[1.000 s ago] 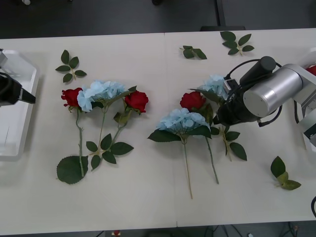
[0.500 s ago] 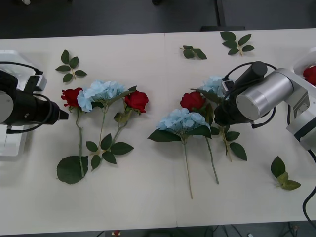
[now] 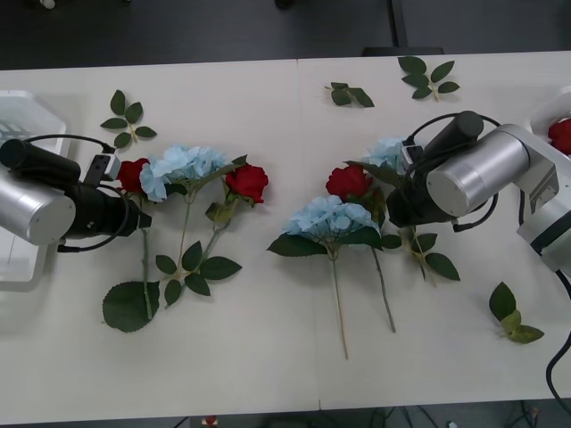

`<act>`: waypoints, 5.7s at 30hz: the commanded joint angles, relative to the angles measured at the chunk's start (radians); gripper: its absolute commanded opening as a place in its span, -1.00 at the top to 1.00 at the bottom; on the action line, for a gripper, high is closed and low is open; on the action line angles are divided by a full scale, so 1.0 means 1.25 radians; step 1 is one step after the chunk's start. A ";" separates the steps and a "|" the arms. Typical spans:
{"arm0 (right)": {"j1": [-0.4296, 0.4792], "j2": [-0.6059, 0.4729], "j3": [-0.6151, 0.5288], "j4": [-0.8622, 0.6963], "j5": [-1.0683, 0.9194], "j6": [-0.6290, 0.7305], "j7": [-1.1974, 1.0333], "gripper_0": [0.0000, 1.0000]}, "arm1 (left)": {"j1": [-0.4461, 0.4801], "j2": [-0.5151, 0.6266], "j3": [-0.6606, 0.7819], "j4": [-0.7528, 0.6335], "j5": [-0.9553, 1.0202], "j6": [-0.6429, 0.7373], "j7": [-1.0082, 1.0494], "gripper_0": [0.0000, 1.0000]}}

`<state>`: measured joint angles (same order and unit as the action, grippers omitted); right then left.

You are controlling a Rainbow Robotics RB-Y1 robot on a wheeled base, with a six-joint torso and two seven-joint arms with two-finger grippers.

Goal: Place the red flowers into the right box and the blue flowers into the left box. If a person shows an open palm, hand one flower to the person first, then continue sorting.

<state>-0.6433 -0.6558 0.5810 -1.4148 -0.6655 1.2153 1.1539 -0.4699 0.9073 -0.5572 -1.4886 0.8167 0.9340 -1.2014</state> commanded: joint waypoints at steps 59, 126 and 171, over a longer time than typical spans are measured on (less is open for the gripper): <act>-0.087 0.125 -0.167 -0.209 -0.818 -0.276 0.719 1.00 | 0.375 0.171 0.306 -0.522 0.095 -0.039 -0.024 -1.00; -0.087 0.118 -0.151 -0.209 -0.845 -0.280 0.661 0.73 | 0.167 -0.187 0.106 -0.488 0.052 -0.313 -0.066 1.00; -0.087 -0.090 -0.127 -0.207 -0.309 0.203 0.451 -1.00 | 0.510 0.137 0.942 -0.352 -0.023 0.437 -0.396 1.00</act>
<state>-0.7049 -0.7191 0.3906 -1.6393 -1.1115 1.4427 1.7470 0.1261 1.0277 0.5846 -1.9764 0.8154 1.4865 -1.6727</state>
